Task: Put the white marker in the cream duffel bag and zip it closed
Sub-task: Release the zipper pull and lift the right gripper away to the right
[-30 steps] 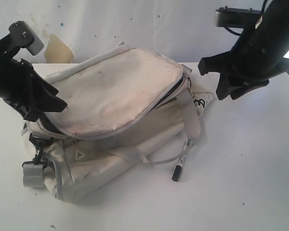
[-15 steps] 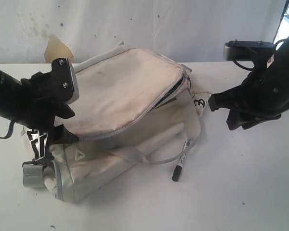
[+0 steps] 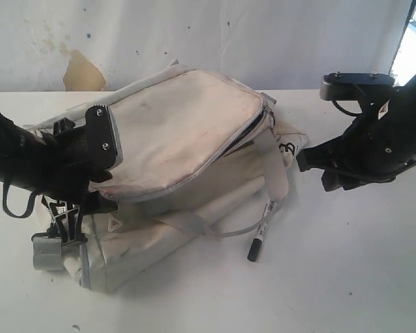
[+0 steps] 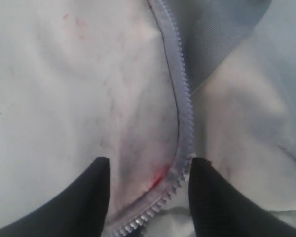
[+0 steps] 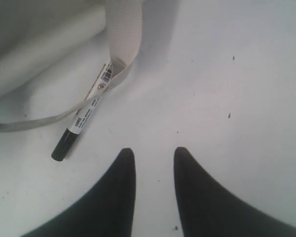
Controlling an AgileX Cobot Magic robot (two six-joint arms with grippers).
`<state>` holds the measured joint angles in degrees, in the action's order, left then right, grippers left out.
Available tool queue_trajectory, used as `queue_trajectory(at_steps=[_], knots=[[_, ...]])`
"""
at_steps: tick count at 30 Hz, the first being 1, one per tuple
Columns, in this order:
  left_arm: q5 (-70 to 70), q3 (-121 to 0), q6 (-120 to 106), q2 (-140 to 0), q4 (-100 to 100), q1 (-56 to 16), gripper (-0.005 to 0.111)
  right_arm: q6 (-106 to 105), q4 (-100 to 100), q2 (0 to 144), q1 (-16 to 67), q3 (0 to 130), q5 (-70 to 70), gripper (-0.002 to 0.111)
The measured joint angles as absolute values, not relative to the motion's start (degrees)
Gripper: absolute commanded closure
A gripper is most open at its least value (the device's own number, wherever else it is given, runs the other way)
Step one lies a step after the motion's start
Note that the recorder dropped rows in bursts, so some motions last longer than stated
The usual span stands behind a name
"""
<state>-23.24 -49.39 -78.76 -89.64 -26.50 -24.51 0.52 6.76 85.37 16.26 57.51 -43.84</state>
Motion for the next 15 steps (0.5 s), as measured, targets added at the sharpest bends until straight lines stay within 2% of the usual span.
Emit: queue_trajectory(at_steps=[6, 15], knots=[[-22.49, -49.39, -78.87, -90.04, -31.83, -24.51, 0.105, 0.52, 6.76, 85.37, 16.26, 57.51, -42.63, 0.083], [-20.99, -49.62, -74.93, -90.04, -33.11, -24.51, 0.107, 0.52, 6.76, 85.37, 16.26, 57.51, -41.72, 0.083]])
